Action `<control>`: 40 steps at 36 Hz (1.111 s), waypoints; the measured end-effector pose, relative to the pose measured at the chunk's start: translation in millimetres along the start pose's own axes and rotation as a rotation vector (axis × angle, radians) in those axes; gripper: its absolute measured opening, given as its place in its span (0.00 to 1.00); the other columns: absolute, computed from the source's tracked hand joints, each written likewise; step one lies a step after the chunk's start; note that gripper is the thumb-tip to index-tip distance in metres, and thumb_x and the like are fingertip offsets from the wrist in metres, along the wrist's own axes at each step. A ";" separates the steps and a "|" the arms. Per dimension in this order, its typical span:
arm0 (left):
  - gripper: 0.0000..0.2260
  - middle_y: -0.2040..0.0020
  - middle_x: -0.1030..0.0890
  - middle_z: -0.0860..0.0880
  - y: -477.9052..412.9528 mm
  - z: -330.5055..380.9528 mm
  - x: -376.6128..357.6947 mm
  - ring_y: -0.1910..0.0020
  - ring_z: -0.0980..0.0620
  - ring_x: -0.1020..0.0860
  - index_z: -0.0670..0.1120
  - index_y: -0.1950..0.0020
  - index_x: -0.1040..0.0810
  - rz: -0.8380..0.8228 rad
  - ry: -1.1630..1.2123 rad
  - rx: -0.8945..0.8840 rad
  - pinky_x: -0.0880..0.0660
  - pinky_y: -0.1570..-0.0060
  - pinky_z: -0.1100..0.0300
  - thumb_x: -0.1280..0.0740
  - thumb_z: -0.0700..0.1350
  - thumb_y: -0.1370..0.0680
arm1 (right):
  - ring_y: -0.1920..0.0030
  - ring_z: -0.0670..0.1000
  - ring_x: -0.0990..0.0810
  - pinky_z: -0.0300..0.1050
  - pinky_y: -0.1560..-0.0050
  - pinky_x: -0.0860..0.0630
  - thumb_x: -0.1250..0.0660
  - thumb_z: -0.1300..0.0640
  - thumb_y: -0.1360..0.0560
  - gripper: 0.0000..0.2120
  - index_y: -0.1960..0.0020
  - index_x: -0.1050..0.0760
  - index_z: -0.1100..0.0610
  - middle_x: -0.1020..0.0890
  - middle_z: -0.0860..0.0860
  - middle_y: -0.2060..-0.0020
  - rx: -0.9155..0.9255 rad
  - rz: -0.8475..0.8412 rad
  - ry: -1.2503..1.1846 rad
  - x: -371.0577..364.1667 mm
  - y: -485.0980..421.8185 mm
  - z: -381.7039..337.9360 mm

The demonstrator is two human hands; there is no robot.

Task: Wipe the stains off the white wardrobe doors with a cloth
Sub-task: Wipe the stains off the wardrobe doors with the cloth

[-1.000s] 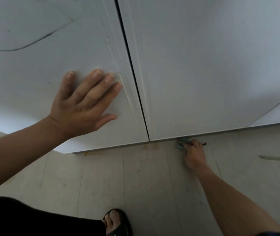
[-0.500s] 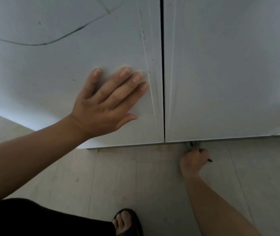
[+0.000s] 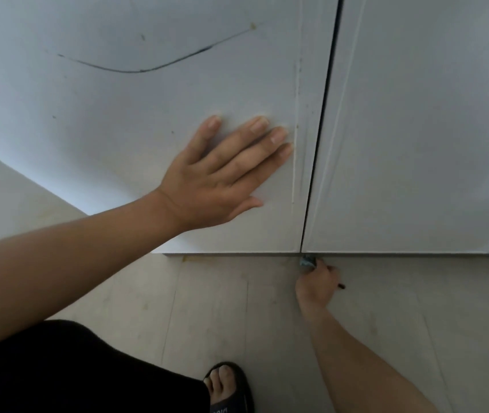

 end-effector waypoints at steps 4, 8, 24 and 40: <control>0.36 0.23 0.30 0.47 2.9 3.2 -1.2 0.23 0.45 0.34 0.45 0.22 0.29 0.028 0.006 -0.009 0.46 0.21 0.42 0.34 0.66 0.23 | 0.51 0.67 0.25 0.58 0.46 0.27 0.33 0.68 0.31 0.15 0.44 0.20 0.64 0.23 0.65 0.50 0.113 -0.052 0.178 -33.1 17.7 -12.4; 0.41 0.24 0.29 0.48 2.5 1.8 0.2 0.23 0.46 0.33 0.46 0.22 0.28 0.042 -0.002 -0.023 0.45 0.21 0.43 0.31 0.70 0.28 | 0.43 0.63 0.27 0.55 0.39 0.29 0.36 0.67 0.26 0.22 0.34 0.22 0.57 0.24 0.58 0.37 0.416 -0.246 0.420 -53.0 33.4 -24.9; 0.27 0.30 0.24 0.42 -22.1 19.6 28.3 0.32 0.43 0.23 0.42 0.29 0.22 -0.058 0.717 -0.048 0.31 0.27 0.45 0.24 0.53 0.25 | 0.50 0.55 0.21 0.53 0.48 0.23 0.40 0.66 0.18 0.16 0.36 0.25 0.51 0.19 0.55 0.49 -0.140 -1.031 -0.191 105.1 -12.5 -23.0; 0.32 0.35 0.20 0.49 -130.6 178.3 3.4 0.37 0.52 0.21 0.49 0.28 0.28 -1.581 1.861 1.524 0.24 0.47 0.56 0.22 0.56 0.29 | 0.48 0.65 0.16 0.66 0.42 0.24 0.41 0.69 0.25 0.18 0.36 0.27 0.66 0.19 0.66 0.44 -0.545 -0.756 -1.176 333.5 -35.8 -55.2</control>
Point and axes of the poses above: each hand's wrist, its own y-axis away from the middle knuckle, its own x-axis out of the back of the hand, z = x × y, the point moved 5 cm from there along -y, towards the middle knuckle
